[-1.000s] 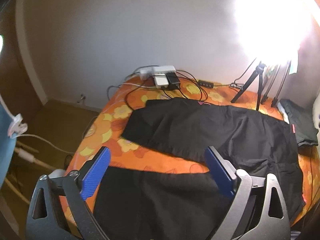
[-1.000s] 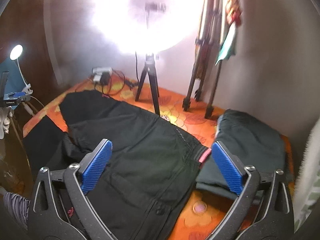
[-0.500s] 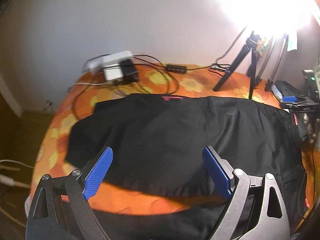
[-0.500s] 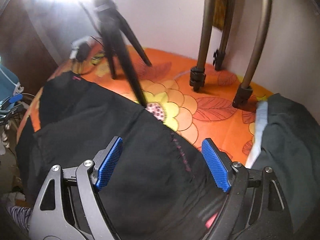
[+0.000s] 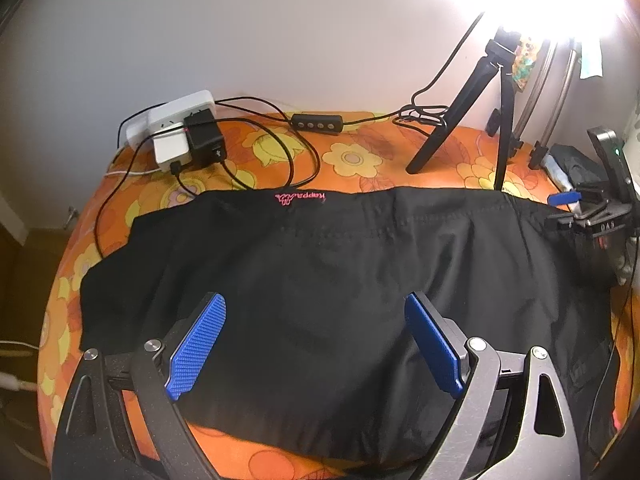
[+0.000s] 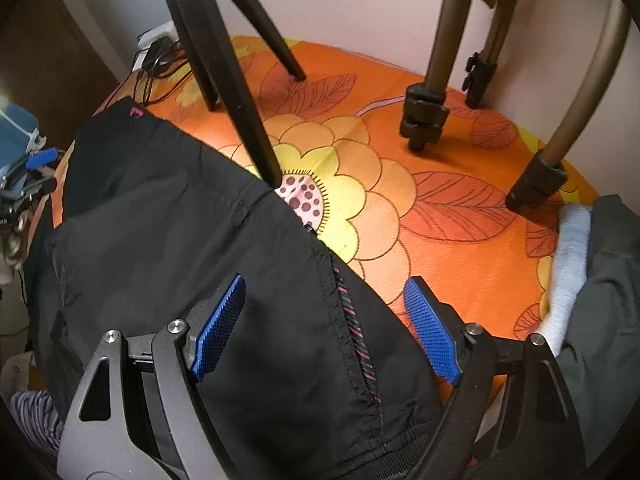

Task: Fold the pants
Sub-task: 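Move both grippers forward to the waistband of the black trousers, then close the right gripper on the waistband while the left gripper grasps the waistband beside it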

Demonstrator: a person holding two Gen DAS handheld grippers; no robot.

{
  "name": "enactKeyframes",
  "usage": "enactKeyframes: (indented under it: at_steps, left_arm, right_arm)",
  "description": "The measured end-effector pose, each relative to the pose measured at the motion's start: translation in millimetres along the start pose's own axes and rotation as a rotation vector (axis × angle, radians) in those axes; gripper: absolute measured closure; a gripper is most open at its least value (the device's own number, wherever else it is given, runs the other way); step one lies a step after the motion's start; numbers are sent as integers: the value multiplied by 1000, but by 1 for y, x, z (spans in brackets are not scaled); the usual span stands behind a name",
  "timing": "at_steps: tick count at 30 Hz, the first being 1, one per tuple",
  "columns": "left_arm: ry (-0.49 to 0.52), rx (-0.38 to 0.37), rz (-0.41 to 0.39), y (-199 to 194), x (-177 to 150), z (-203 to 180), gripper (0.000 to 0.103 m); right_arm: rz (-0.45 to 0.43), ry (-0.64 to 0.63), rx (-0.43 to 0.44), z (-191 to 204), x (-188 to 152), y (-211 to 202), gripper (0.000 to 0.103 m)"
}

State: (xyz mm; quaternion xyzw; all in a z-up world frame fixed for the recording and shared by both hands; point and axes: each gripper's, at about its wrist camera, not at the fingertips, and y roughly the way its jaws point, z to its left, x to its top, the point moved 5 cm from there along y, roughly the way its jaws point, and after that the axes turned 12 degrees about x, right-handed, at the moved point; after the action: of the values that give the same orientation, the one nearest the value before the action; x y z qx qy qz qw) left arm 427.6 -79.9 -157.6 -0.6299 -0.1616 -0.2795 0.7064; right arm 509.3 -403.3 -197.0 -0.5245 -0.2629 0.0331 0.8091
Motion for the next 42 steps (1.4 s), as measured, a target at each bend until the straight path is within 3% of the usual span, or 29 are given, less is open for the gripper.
enactKeyframes:
  at_steps: [2, 7, 9, 11, 18, 23, 36, 42]
  left_arm:
    - [-9, -4, 3, 1, 4, -1, 12]
    - [-41, -14, 14, 5, 11, -1, 12]
    - [-62, -26, 29, 8, 14, 0, 12]
    - [-84, -34, 44, 11, 16, 2, 12]
    - [-249, -104, 107, 23, 31, 16, 12]
    - [-366, -163, 149, 33, 40, 22, 12]
    - [-558, -216, 233, 58, 40, 37, 12]
    - [-548, -218, 277, 64, 40, 25, 12]
  right_arm:
    - [16, -13, 8, 3, 0, 6, 18]
    - [35, -34, -15, 9, -6, 11, 46]
    - [32, -22, -1, 10, -9, 8, 76]
    - [24, -31, -19, 16, -14, 3, 89]
    - [-87, -117, -51, 62, -35, -29, 93]
    - [-145, -212, -113, 110, -71, -46, 94]
    - [-143, -338, -156, 152, -114, -56, 94]
    - [-104, -421, -159, 180, -139, -41, 94]
